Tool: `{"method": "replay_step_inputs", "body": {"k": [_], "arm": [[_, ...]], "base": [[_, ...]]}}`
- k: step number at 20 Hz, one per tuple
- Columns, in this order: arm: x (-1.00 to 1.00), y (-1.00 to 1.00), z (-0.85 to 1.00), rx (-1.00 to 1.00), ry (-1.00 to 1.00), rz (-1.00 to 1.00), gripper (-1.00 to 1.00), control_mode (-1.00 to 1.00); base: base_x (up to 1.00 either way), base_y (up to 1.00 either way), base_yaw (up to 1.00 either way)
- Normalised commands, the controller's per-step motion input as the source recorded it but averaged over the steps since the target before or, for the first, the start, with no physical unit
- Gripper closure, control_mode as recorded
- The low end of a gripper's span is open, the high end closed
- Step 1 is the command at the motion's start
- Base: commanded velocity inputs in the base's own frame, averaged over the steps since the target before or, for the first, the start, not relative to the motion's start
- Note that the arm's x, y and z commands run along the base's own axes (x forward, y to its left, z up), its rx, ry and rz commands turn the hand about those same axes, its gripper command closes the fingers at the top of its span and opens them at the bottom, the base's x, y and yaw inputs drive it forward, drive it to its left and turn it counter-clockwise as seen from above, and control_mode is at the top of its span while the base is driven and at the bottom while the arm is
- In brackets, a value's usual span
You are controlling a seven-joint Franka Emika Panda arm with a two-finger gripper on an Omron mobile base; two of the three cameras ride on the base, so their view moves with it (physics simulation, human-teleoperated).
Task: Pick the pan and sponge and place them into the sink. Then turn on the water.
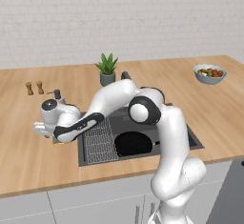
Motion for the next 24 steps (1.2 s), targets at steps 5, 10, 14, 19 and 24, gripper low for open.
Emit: {"method": "replay_step_inputs", "body": {"k": [5,10,14,19,24], "arm": [[0.0,-0.34,-0.09,0.0,0.0,0.04,-1.0,-1.0],[0.03,-0.39,-0.12,0.0,0.0,0.06,-1.0,-1.0],[0.23,-0.09,-0.26,0.0,0.0,0.08,-1.0,-1.0],[0.39,0.0,-0.28,0.0,0.0,0.09,-1.0,-1.0],[0.4,0.03,-0.05,0.0,0.0,0.03,-1.0,-1.0]], "base": [[0.0,0.0,0.0],[0.0,0.0,0.0],[0.0,0.0,0.0],[0.0,0.0,0.0],[0.0,0.0,0.0]]}}
